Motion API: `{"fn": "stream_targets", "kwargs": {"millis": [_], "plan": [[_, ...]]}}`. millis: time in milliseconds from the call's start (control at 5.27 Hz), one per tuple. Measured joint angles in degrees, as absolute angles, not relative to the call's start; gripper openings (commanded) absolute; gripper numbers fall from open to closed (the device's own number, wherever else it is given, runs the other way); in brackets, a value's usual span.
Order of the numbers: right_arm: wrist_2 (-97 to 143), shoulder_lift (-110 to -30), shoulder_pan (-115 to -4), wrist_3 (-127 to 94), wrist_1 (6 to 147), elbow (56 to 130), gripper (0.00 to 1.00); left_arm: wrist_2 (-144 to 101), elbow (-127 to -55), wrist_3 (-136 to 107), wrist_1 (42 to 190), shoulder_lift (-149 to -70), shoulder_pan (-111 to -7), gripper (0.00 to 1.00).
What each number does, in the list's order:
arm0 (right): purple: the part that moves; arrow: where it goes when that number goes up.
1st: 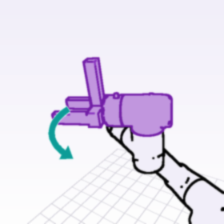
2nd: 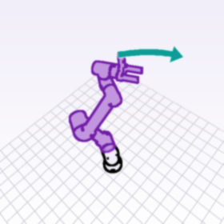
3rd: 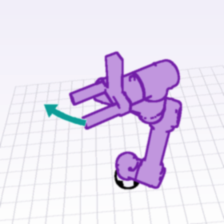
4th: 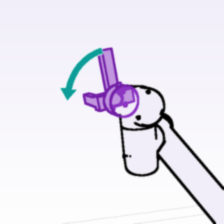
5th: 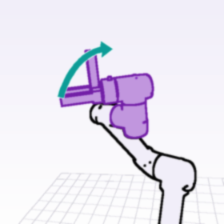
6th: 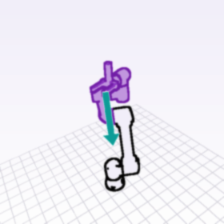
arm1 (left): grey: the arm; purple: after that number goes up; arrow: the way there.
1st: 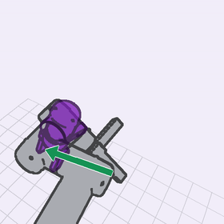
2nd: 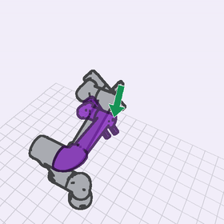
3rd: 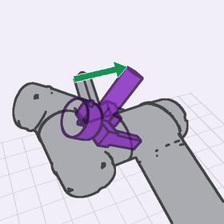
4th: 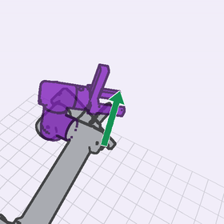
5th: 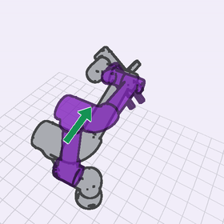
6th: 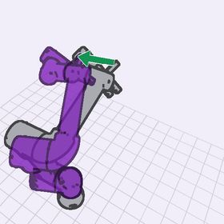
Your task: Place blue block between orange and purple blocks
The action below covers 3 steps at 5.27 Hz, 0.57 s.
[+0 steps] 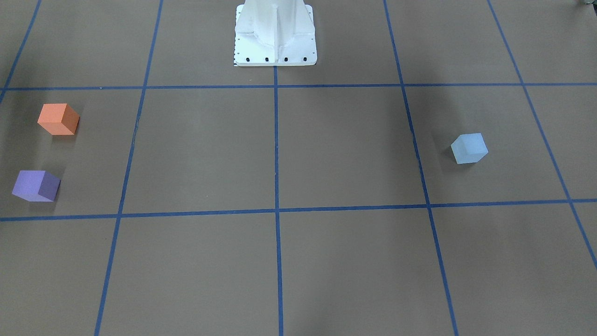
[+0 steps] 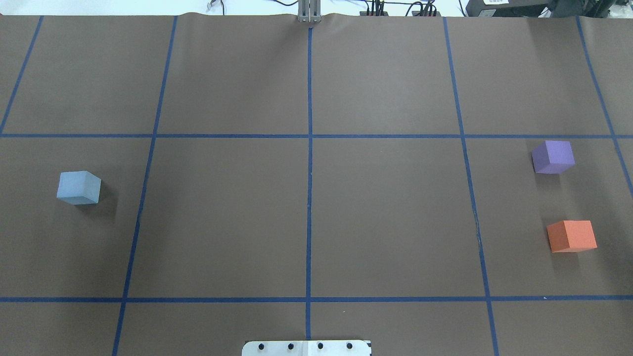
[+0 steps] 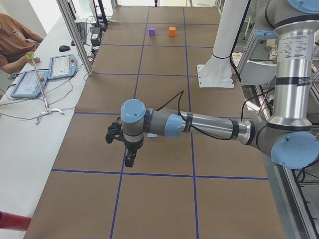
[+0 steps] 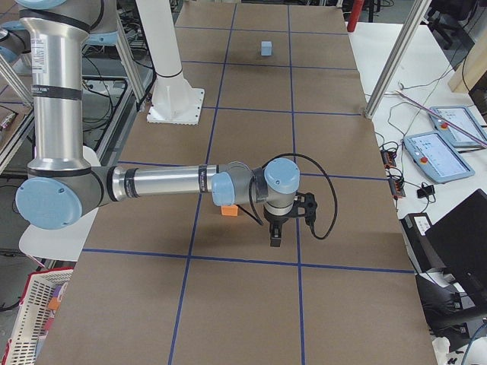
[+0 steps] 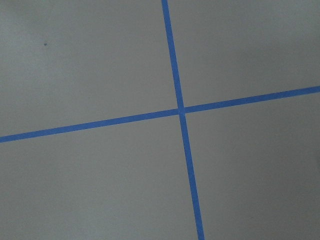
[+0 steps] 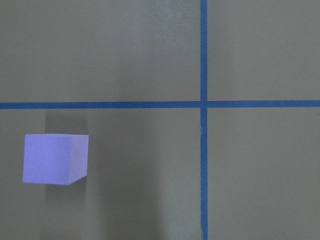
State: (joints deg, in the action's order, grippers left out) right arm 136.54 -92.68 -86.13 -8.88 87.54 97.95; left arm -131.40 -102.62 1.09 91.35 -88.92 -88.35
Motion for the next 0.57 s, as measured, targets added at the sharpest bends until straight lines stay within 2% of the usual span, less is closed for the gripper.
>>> {"fn": "stream_targets", "kwargs": {"millis": [569], "plan": [[136.05, -91.99, -86.10, -8.83, 87.61, 98.02, 1.00, -131.23, -110.19, -25.41, 95.30, -89.34, -74.64, 1.00]]}}
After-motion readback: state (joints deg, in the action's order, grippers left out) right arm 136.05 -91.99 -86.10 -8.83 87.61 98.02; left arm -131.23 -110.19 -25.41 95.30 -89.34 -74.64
